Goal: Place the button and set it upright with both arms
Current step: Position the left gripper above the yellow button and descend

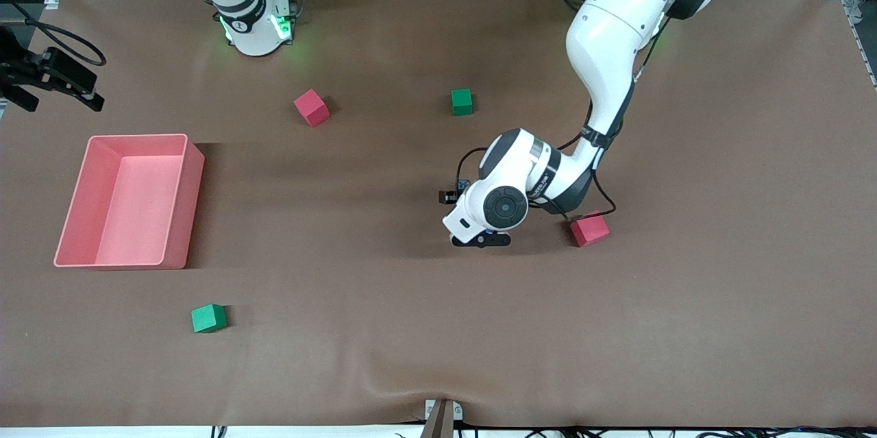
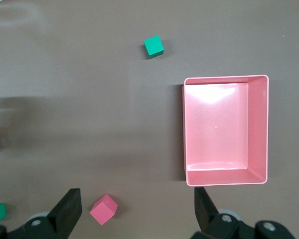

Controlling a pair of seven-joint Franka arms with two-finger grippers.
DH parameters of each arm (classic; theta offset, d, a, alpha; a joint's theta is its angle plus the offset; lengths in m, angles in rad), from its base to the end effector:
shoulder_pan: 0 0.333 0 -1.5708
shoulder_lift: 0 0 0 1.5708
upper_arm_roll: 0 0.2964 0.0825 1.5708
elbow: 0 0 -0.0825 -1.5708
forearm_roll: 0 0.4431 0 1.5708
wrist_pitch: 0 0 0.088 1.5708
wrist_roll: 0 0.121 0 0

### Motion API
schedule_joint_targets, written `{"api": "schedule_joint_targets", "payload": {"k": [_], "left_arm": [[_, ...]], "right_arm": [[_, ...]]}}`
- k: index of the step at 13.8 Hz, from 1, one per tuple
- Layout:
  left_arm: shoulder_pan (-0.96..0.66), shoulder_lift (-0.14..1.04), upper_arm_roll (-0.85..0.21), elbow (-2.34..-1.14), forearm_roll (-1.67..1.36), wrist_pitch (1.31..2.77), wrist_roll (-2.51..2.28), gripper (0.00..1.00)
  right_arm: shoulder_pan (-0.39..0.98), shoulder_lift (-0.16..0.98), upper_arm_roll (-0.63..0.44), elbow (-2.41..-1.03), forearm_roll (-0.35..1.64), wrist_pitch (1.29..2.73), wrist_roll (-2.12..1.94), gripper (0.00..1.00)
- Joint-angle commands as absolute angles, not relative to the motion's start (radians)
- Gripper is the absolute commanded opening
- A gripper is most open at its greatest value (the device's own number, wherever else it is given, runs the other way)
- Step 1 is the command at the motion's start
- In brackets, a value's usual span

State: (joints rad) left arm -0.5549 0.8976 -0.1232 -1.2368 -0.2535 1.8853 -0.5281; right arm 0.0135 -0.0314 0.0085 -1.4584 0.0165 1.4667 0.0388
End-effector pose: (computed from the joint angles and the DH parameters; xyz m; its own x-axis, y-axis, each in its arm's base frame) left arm 0.5896 -0.4803 0.1555 0.9261 -0.0322 -0.3760 0.0197 -0.9909 0.1332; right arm 0.5924 0.0153 0.6596 0.9991 -0.0151 0.0390 -0.0144 -0.9997 -0.0176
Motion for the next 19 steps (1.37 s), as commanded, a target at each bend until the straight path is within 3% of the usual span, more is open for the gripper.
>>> {"api": "schedule_joint_targets", "payload": {"k": [1, 19], "left_arm": [[-0.558, 0.914, -0.126, -1.207, -0.275, 1.871, -0.485, 0.82], [-0.583, 0.948, -0.118, -1.213, -0.256, 1.858, -0.468, 0.65]], "right_arm": [[-0.009, -0.017, 0.026, -1.427, 0.021, 1.447, 0.021, 1.00], [-0.008, -0.017, 0.023, -1.427, 0.021, 1.434, 0.012, 1.00]]}}
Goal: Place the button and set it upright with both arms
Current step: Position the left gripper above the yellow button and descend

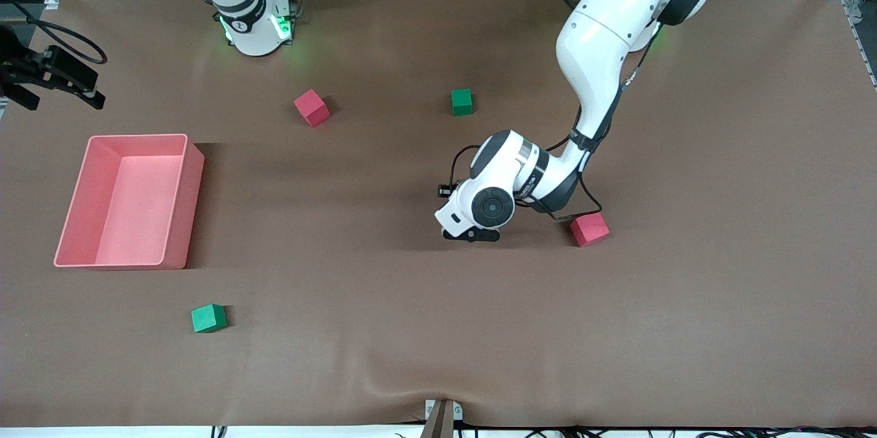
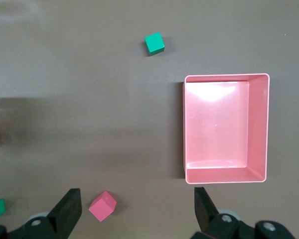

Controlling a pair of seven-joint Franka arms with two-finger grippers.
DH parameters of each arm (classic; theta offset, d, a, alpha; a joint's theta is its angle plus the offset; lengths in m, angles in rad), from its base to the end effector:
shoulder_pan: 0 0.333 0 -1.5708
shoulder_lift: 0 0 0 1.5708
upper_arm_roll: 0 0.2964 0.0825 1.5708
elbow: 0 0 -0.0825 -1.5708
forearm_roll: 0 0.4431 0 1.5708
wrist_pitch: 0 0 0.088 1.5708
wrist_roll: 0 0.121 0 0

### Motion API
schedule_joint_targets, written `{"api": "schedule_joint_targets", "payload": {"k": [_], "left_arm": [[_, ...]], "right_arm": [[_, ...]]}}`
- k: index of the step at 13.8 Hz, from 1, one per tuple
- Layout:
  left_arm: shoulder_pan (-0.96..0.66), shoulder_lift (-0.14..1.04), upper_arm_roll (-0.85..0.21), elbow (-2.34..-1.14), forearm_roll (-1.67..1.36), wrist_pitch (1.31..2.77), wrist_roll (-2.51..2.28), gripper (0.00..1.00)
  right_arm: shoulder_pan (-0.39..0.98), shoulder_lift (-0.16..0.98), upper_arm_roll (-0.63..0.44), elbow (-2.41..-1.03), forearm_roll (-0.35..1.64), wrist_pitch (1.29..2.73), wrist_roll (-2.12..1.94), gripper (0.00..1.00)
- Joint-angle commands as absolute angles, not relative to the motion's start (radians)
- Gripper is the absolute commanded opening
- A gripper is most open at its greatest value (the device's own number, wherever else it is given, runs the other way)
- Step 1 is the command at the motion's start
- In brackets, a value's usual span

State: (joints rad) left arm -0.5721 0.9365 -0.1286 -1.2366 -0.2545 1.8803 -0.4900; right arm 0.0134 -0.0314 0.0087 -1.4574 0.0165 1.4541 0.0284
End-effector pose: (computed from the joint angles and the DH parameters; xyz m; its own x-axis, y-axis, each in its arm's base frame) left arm 0.5723 -0.4887 0.1266 0.9090 -0.0823 -0.4085 -0.0314 -0.9910 0.1299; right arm 0.5909 0.0153 0.6590 0.9996 -0.0044 0.0276 -0.0039 -0.9999 -0.0169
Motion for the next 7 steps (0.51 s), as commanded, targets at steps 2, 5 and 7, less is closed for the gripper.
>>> {"api": "schedule_joint_targets", "payload": {"k": [2, 5, 7], "left_arm": [[-0.584, 0.950, -0.117, -1.215, -0.255, 1.855, -0.465, 0.65], [-0.586, 0.962, -0.117, -1.215, -0.255, 1.855, -0.450, 0.61], [-0.586, 0.965, -0.114, -1.216, -0.253, 1.850, -0.442, 0.61]], "right_arm": [[-0.009, -0.017, 0.023, -1.427, 0.021, 1.434, 0.012, 1.00], [-0.009, -0.017, 0.021, -1.427, 0.021, 1.434, 0.011, 1.00], [-0.009, -0.017, 0.021, -1.427, 0.021, 1.434, 0.011, 1.00]]}}
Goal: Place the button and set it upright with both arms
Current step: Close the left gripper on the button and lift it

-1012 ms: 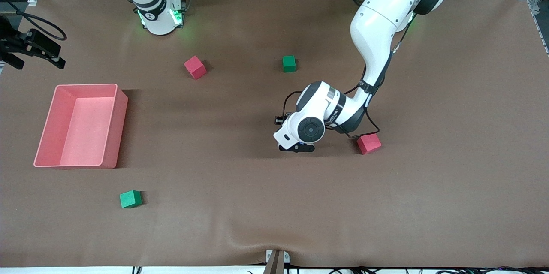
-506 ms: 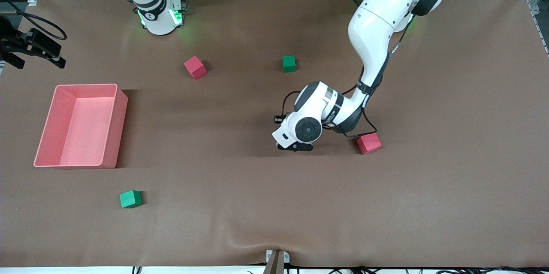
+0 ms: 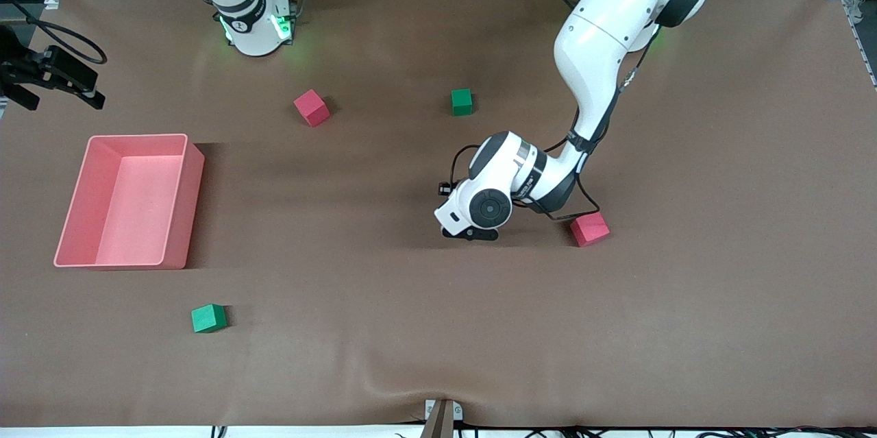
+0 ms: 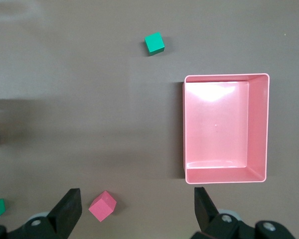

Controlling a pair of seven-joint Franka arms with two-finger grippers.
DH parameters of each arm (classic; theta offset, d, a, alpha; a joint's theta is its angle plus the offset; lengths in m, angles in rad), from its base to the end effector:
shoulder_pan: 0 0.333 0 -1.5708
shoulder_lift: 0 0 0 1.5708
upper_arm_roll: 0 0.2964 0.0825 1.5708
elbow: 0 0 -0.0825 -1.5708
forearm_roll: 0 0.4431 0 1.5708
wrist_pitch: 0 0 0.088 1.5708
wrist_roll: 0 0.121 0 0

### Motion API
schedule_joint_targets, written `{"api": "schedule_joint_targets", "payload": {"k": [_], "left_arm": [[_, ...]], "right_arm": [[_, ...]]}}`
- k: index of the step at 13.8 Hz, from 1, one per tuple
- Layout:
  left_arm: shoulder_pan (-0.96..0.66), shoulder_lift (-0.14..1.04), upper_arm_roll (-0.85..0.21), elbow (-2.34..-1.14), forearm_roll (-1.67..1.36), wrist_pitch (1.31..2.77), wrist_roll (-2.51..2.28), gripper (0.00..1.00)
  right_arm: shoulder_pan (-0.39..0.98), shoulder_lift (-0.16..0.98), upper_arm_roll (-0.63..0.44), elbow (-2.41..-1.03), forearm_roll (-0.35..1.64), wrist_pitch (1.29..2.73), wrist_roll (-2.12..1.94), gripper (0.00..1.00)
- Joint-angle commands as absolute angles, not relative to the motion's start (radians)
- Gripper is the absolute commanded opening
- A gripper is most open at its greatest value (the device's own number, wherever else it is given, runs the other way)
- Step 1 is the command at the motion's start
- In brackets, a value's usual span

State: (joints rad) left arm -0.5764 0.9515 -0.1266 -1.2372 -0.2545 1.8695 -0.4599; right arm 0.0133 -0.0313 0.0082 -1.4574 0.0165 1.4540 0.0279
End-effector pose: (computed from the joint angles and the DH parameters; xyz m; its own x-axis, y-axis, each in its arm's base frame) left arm 0.5666 -0.4878 0.1146 0.8982 -0.1118 -0.4252 -0.0622 -0.9897 0.1288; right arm 0.5909 0.0149 0.6589 0.9996 -0.0045 0.0275 -0.0040 -0.9998 -0.0168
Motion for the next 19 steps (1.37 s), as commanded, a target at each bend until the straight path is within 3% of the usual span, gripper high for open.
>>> {"api": "schedule_joint_targets", "payload": {"k": [1, 3, 5, 6, 14, 19], "left_arm": [[-0.584, 0.968, -0.114, -1.216, -0.253, 1.850, -0.442, 0.60], [-0.584, 0.968, -0.114, -1.215, -0.253, 1.850, -0.430, 0.38], [-0.584, 0.968, -0.112, -1.213, -0.253, 1.851, -0.428, 0.07], [-0.586, 0.962, -0.109, -1.213, -0.253, 1.855, -0.436, 0.00], [-0.601, 0.856, -0.084, -1.210, -0.253, 1.871, -0.528, 0.00], [-0.647, 0.821, -0.068, -1.210, -0.252, 2.074, -0.615, 0.00]], "right_arm": [[-0.009, -0.017, 0.021, -1.427, 0.021, 1.434, 0.011, 1.00], [-0.009, -0.017, 0.021, -1.427, 0.021, 1.434, 0.012, 1.00], [-0.011, -0.017, 0.020, -1.427, 0.021, 1.434, 0.012, 1.00], [-0.011, -0.015, 0.020, -1.427, 0.021, 1.434, 0.012, 1.00], [-0.015, -0.015, 0.018, -1.427, 0.020, 1.434, 0.011, 1.00], [-0.023, -0.015, 0.018, -1.430, 0.023, 1.410, 0.011, 1.00]]}}
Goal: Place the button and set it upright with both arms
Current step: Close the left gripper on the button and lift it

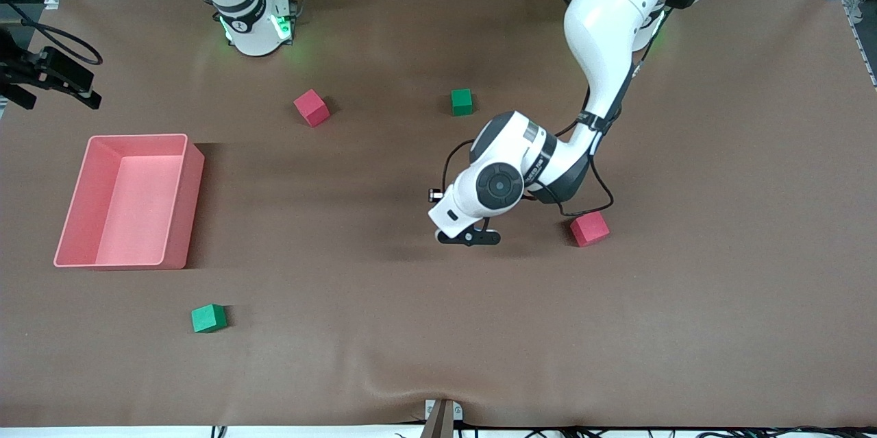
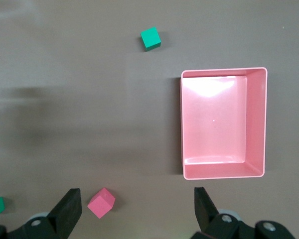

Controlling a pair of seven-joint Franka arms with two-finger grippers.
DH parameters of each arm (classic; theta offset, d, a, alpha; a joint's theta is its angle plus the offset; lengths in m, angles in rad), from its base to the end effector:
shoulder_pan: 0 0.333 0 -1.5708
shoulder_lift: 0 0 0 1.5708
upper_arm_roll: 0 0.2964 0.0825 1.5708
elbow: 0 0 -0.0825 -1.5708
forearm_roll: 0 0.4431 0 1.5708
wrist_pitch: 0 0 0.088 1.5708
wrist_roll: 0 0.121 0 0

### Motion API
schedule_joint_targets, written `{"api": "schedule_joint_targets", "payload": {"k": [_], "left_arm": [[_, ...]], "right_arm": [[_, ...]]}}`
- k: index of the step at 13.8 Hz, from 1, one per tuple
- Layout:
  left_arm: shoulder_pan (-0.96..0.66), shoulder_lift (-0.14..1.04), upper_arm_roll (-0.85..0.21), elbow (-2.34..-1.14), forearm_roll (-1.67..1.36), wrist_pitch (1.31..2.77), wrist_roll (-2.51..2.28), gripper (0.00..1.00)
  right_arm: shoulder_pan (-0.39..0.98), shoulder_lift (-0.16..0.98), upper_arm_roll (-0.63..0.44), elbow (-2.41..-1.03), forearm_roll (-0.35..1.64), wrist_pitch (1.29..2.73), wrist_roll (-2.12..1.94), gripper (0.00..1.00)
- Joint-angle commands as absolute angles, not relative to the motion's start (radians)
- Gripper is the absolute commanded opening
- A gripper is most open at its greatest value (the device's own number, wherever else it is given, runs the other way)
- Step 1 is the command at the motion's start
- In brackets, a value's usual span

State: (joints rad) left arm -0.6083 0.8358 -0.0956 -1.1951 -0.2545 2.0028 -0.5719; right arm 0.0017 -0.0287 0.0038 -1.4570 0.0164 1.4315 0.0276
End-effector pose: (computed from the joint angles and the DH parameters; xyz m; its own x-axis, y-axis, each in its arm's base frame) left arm 0.6056 -0.5152 0.2298 0.9803 -0.0137 -0.1971 0.0311 -0.9744 0.2225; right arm 0.5892 0.0054 0.6555 0.9998 -0.0198 0.0028 -0.0198 -0.9997 -0.0162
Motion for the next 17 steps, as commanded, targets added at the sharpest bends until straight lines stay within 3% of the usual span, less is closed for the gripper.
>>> {"api": "schedule_joint_targets", "payload": {"k": [1, 6, 10, 17], "left_arm": [[-0.670, 0.821, -0.052, -1.210, -0.239, 2.112, -0.627, 0.00], [-0.791, 0.821, 0.073, -1.212, -0.216, 2.261, -0.718, 0.00], [-0.948, 0.827, 0.234, -1.213, -0.158, 2.327, -0.788, 0.00], [-1.018, 0.851, 0.262, -1.221, 0.128, 2.460, -1.033, 0.00]], "right_arm": [[-0.025, -0.015, 0.018, -1.430, 0.023, 1.410, 0.011, 1.00], [-0.040, -0.015, 0.018, -1.433, 0.032, 1.408, 0.011, 1.00], [-0.038, -0.015, 0.018, -1.433, 0.034, 1.410, 0.011, 1.00], [-0.035, -0.015, 0.018, -1.434, 0.035, 1.414, 0.011, 1.00]]}}
